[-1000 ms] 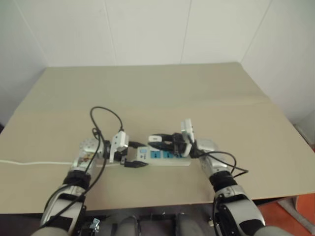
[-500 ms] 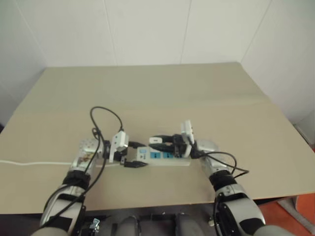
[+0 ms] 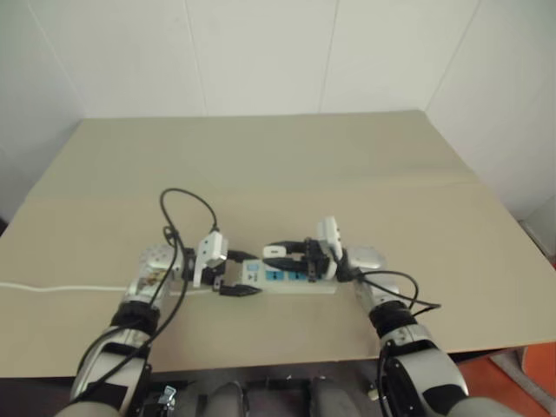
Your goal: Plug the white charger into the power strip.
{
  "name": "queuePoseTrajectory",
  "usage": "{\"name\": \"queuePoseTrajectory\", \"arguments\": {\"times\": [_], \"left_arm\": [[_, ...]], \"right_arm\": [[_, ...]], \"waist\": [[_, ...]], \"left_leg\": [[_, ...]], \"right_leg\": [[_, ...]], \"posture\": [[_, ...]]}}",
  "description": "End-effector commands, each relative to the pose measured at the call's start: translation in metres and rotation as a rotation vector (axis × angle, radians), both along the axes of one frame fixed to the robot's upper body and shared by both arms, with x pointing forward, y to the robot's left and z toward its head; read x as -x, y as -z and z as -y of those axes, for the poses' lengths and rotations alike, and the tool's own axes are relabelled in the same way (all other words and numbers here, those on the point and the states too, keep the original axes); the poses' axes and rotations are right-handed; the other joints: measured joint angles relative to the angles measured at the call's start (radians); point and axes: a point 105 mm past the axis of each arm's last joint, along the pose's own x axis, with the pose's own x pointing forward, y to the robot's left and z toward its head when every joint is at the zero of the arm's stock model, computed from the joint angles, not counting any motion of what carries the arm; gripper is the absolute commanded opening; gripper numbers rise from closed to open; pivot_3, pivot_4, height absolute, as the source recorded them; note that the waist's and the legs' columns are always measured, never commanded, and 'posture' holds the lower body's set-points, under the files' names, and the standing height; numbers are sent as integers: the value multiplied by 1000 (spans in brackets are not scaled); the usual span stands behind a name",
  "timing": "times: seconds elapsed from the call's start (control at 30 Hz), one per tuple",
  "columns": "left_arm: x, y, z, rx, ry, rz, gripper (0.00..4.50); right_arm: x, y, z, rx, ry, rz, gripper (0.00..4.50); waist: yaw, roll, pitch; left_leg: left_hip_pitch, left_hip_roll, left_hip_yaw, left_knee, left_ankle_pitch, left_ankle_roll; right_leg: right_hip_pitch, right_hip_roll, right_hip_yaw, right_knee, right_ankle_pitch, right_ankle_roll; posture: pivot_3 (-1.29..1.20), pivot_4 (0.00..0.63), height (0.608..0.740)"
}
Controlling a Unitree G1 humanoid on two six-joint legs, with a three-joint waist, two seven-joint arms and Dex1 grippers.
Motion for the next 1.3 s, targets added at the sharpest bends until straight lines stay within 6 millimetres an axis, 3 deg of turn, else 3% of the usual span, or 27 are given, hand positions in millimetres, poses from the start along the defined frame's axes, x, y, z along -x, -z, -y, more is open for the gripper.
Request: {"name": "queuePoseTrajectory", "arguments": {"times": [0.03, 0.4, 0.67, 1.0, 1.3], "left_arm": [[12, 21, -4, -73, 35, -81, 3262], [13, 20, -5, -73, 45, -88, 3262], [13, 18, -5, -75, 48, -89, 3262], [12, 17, -7, -86, 49, -81, 3262], [12, 17, -7, -81, 51, -82, 3262]], "right_arm": [[-1, 23, 11, 77, 37, -45, 1131], [-6, 53, 16, 151, 100, -199, 1131], [-5, 60, 13, 159, 112, -270, 1131], [3, 64, 12, 163, 116, -184, 1131], [3, 72, 14, 218, 102, -262, 1131]], "waist": [[0, 0, 0], [-3, -1, -1], [-8, -2, -7], [-8, -8, -13], [-7, -8, -15]], "left_leg": [[3, 0, 0, -1, 0, 0], [15, 1, 0, -3, 0, 0], [17, 1, 0, -4, 0, 0], [18, 1, 0, -6, 0, 0], [20, 1, 0, -9, 0, 0]], "right_leg": [[3, 0, 0, -1, 0, 0], [14, 0, 0, -3, 0, 0], [15, 0, 0, -2, 0, -1], [15, 0, 0, -3, -1, -1], [15, 0, 1, -4, -1, -2]], "posture": [[0, 150, 740], [0, 150, 740], [0, 150, 740], [0, 150, 740], [0, 150, 740]]}}
